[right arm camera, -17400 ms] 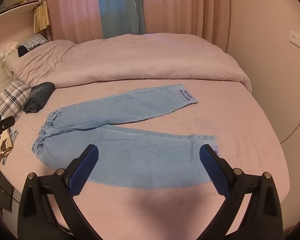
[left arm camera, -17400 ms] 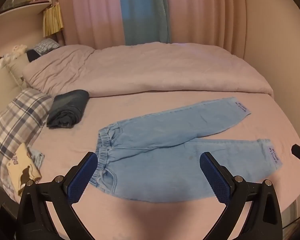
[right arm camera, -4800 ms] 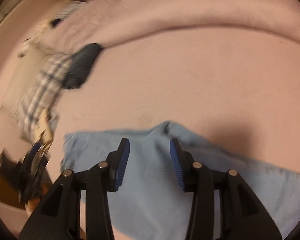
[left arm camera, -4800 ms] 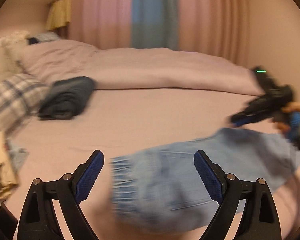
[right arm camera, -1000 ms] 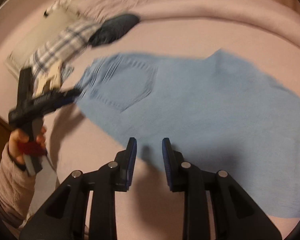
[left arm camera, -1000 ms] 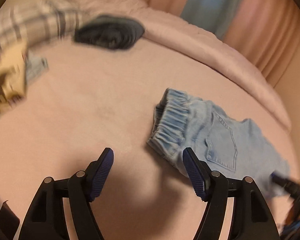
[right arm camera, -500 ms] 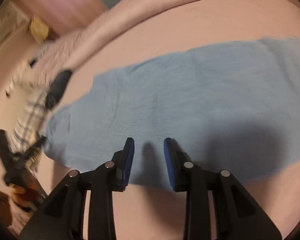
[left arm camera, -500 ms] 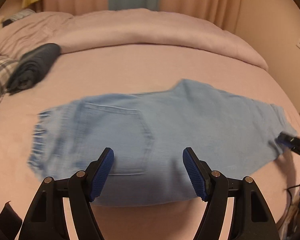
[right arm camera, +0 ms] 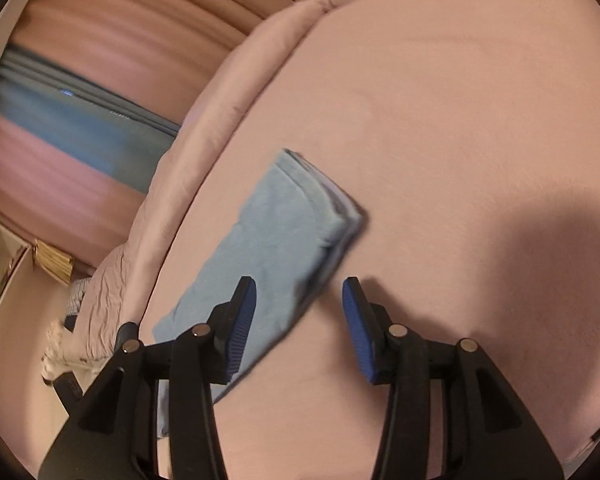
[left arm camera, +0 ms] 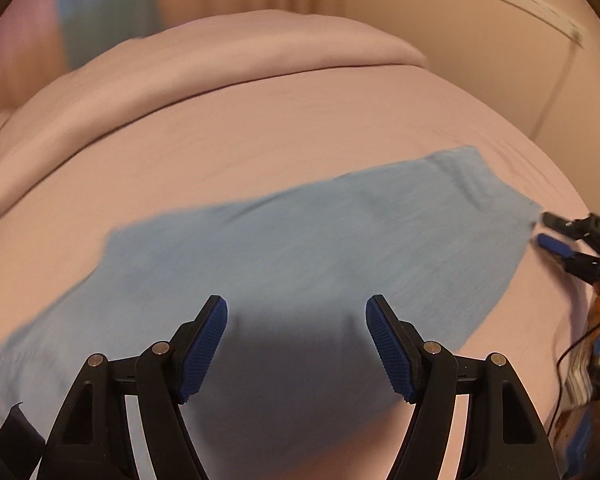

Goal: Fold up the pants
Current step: 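Grasp the folded jeans edge with the right tool and fold it over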

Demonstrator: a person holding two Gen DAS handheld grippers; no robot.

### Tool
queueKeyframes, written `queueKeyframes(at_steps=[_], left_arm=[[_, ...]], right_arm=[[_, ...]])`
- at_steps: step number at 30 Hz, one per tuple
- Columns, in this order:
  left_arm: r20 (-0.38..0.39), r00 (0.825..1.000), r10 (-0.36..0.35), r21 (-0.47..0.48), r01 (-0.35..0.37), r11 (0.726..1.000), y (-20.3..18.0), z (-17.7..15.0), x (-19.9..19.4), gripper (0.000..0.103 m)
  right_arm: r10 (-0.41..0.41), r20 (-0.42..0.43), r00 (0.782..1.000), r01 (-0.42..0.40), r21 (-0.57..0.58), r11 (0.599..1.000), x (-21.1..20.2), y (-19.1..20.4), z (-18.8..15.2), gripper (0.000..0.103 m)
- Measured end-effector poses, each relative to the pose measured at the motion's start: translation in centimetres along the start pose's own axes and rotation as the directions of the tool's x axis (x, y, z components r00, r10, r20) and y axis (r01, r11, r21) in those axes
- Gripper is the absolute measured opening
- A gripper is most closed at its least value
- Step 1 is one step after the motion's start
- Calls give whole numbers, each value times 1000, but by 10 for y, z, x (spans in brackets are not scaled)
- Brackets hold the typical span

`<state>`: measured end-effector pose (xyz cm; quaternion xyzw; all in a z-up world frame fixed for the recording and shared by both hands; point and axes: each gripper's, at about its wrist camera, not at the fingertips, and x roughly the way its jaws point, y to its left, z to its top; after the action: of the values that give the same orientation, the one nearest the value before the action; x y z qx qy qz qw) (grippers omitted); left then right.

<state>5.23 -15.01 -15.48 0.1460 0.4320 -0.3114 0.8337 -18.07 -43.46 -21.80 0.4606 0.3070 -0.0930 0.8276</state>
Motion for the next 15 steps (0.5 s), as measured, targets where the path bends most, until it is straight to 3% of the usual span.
queueKeyframes(at_steps=[5, 8, 11, 13, 15], left_arm=[[-18, 996, -88, 45, 89, 995, -43, 50, 42, 72], [-38, 997, -62, 103, 66, 993, -72, 72, 71, 72], [-87, 993, -78, 122, 89, 989, -85, 90, 97, 72], [-140, 987, -80, 116, 97, 989, -90, 89, 111, 71], [-136, 988, -79, 120, 95, 988, -93, 89, 114, 66]], right_arm=[[-79, -2, 997, 79, -49, 996, 12, 18, -4, 44], [-98, 6, 995, 99, -45, 994, 17, 18, 0, 43], [-96, 23, 995, 97, -43, 994, 19, 15, 1, 40], [-103, 25, 994, 104, -46, 993, 22, 12, 4, 23], [-82, 22, 996, 83, -41, 996, 24, 8, 7, 15]])
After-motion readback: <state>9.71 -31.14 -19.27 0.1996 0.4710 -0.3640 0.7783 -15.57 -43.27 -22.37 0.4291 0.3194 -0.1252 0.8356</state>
